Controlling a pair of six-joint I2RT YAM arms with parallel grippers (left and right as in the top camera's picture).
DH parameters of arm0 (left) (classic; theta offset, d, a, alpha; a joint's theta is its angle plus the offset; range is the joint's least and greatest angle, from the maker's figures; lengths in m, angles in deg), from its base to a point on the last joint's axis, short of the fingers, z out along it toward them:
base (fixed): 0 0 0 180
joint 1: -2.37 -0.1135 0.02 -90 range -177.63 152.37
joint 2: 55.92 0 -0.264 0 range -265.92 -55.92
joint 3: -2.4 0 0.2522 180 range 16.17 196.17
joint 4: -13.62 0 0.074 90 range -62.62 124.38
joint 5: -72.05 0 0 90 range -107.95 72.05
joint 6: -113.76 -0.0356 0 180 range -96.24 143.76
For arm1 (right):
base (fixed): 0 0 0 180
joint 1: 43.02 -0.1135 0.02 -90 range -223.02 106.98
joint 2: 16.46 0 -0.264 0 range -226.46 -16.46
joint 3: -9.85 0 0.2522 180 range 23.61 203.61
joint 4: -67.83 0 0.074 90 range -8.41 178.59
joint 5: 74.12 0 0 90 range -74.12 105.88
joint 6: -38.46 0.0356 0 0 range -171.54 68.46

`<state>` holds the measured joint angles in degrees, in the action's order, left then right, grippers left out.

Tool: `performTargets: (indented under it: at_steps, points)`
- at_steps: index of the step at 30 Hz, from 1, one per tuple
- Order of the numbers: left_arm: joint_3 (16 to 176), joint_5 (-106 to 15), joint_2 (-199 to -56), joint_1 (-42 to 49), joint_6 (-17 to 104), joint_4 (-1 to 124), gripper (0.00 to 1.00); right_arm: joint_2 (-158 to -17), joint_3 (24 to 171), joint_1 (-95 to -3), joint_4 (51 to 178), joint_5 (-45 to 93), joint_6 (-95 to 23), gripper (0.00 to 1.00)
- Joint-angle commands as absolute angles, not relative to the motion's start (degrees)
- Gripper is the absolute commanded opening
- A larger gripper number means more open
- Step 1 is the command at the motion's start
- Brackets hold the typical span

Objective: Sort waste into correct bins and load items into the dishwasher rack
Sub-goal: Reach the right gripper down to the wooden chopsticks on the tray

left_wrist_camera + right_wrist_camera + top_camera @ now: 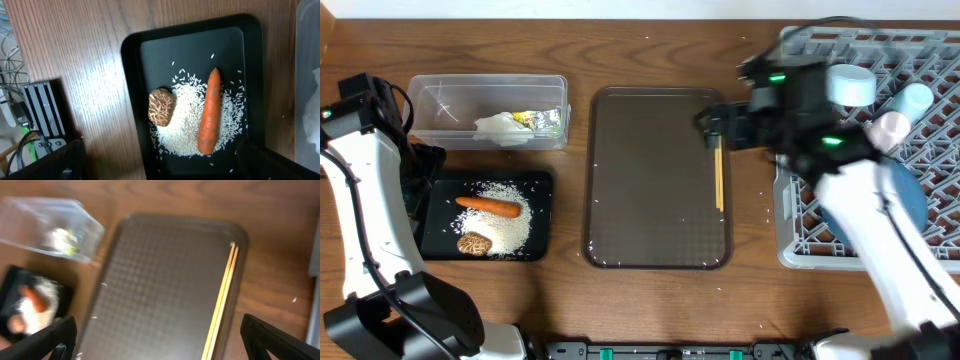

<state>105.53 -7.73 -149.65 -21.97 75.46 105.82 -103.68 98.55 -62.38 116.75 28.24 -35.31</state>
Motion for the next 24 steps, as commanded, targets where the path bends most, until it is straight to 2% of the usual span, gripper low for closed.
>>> performTargets:
  at_steps: [1, 4, 12, 16, 19, 24]
  points:
    - [105.64, -7.47, -149.45, -22.21, 76.16, 106.19, 0.98, -110.08, 98.48, -66.14, 115.72, 13.49, -28.34, 0.97]
    - [105.64, -7.45, -149.45, -22.21, 76.16, 106.16, 0.98, -115.41, 98.48, -66.86, 113.47, 14.06, -26.37, 0.92]
    - [105.64, -7.45, -149.45, -22.21, 76.16, 106.16, 0.98, -126.84, 98.48, -67.19, 108.35, 21.79, -26.33, 0.88]
    - [105.64, -7.45, -149.45, -22.21, 76.16, 106.19, 0.98, -129.34, 98.48, -67.6, 108.11, 21.88, -26.17, 0.85]
    - [105.64, -7.45, -149.45, -22.21, 76.16, 106.16, 0.98, -130.1, 98.48, -67.62, 108.33, 21.23, -25.19, 0.79]
    - [105.64, -7.47, -149.45, -22.21, 76.16, 106.16, 0.98, -130.17, 98.48, -67.86, 108.75, 17.51, -25.19, 0.78]
